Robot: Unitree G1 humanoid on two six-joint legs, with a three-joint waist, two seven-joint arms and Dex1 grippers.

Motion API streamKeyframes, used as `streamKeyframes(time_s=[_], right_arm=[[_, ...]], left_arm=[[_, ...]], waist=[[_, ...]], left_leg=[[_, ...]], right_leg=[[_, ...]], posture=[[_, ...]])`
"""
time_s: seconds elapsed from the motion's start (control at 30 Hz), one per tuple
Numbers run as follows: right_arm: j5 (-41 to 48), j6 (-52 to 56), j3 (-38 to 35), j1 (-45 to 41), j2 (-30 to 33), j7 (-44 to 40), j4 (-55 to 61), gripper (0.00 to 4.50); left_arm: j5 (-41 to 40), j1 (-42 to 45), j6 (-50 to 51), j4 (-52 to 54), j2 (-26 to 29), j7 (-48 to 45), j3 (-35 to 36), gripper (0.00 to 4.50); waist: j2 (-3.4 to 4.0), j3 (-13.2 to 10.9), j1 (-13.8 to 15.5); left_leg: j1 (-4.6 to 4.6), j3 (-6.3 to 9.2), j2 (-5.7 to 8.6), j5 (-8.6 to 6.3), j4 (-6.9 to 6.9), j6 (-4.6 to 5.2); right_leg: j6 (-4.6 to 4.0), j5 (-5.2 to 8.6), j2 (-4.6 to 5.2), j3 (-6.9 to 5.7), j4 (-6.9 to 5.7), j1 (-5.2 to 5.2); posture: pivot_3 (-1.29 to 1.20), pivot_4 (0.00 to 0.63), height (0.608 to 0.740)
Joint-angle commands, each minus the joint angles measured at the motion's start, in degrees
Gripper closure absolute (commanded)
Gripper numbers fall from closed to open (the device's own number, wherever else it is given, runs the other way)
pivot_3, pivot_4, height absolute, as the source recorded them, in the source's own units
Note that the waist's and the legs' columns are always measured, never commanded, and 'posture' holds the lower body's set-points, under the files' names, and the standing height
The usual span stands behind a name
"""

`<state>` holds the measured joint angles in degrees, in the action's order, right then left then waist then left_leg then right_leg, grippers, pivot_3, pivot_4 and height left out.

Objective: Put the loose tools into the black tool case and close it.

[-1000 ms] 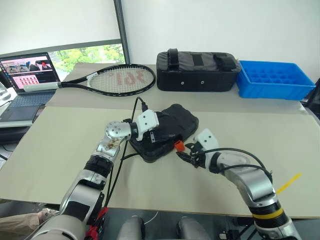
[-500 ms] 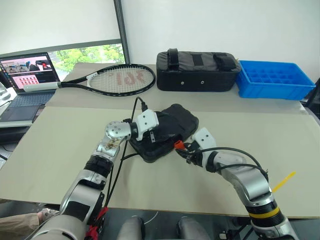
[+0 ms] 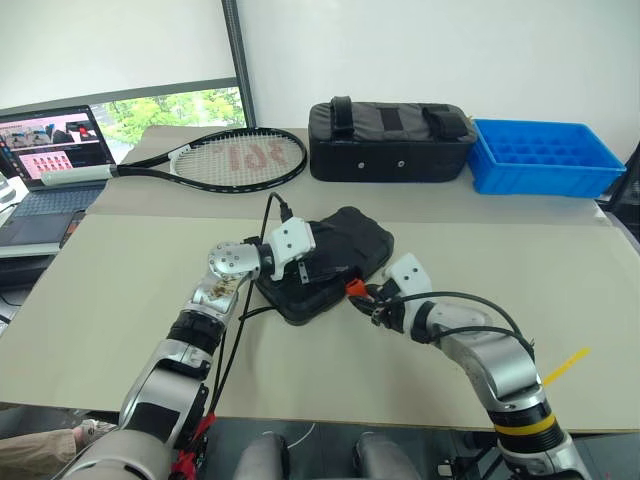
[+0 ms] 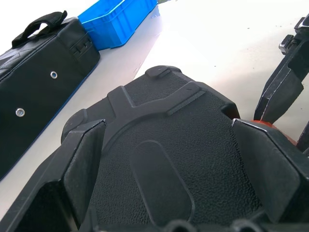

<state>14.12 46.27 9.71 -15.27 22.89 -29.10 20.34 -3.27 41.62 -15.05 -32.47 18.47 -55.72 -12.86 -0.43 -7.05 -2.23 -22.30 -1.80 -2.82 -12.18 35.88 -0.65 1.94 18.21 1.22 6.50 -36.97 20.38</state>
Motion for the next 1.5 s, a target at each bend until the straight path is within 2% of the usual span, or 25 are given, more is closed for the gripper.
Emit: streamKeyframes(time_s=[0.03, 1.1, 1.33, 1.5], right_arm=[[1.4, -7.0, -4.3, -2.5, -1.0, -0.4, 1.9, 3.33], [3.3, -24.8, -8.8, 1.4, -4.3, -5.9, -7.5, 3.33], [1.3, -28.5, -6.9, 0.9, -4.8, -6.4, -10.3, 3.33], [-0.3, -27.4, -5.2, -0.4, -5.2, -5.2, -10.1, 3.33]], left_arm=[[2.6, -1.9, 0.3, -1.7, 0.3, -0.5, -1.9, 0.0], [3.3, -1.5, -0.5, -3.6, 0.6, -0.9, -2.4, 0.0], [3.5, -1.3, -0.7, -3.8, 0.7, -1.0, -2.3, 0.0], [3.7, -1.1, -1.0, -4.4, 0.7, -0.9, -2.2, 0.0]], waist=[[0.0, 0.0, -0.1], [0.0, 0.0, -0.2], [0.01, 0.0, -0.2], [0.01, 0.0, -0.2]], left_leg=[[0.0, 0.0, 0.0, 0.0, 0.0, 0.0], [0.02, 0.01, 0.0, 0.0, -0.02, 0.0], [0.01, 0.02, 0.01, 0.0, -0.02, 0.0], [0.02, 0.02, 0.01, 0.0, -0.02, 0.0]], right_leg=[[0.0, 0.0, 0.0, 0.0, 0.0, 0.0], [0.01, 0.01, 0.0, 0.0, 0.03, -0.03], [0.01, 0.01, 0.0, 0.01, 0.06, -0.05], [0.01, 0.01, 0.0, 0.02, 0.06, -0.05]], posture=[[0.0, 0.15, 0.708], [0.0, 0.15, 0.708], [0.0, 0.15, 0.708], [0.0, 0.15, 0.708]])
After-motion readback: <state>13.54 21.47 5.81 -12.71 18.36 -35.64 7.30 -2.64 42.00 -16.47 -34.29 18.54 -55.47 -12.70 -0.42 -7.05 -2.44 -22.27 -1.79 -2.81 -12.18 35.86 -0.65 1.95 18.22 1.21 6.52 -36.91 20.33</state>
